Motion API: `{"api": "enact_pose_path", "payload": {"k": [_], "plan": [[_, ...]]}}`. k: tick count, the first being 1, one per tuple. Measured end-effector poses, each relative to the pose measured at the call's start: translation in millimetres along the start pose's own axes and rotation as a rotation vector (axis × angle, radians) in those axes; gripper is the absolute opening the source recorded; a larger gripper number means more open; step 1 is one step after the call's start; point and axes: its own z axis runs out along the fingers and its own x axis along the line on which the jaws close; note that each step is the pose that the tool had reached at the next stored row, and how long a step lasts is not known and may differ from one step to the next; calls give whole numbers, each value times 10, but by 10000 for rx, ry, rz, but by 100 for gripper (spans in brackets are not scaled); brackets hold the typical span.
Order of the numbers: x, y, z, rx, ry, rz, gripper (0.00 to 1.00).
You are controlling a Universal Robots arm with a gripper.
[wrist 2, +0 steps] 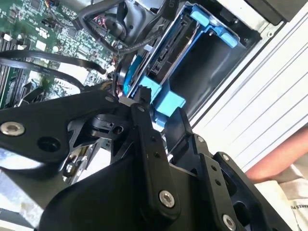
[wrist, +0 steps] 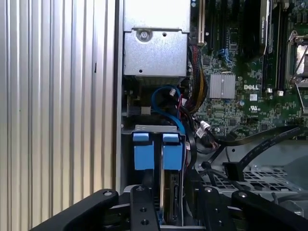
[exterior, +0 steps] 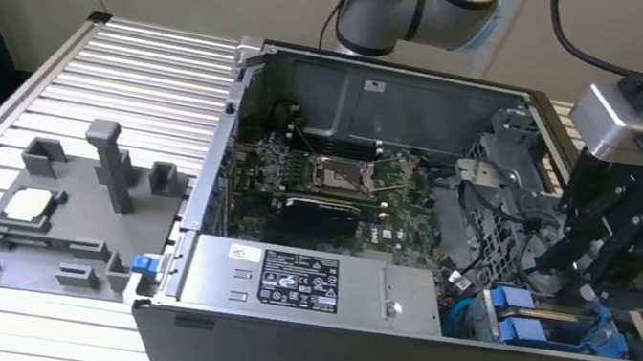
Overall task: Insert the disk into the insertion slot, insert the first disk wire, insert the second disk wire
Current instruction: 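Insert the disk into the insertion slot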
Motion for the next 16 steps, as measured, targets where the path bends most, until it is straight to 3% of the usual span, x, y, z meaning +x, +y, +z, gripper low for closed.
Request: {"api": "enact_pose_path", "payload": {"k": [2, 7, 9, 10, 16], "plan": [[-2, -1, 0, 264, 5, -17, 40], [-13, 0, 1, 1169, 11, -106, 40], [-19, -1, 1, 1475, 7, -141, 40], [-24, -4, 2, 1550, 8, -156, 40], [-62, -37, 4, 1552, -1, -284, 40]]}}
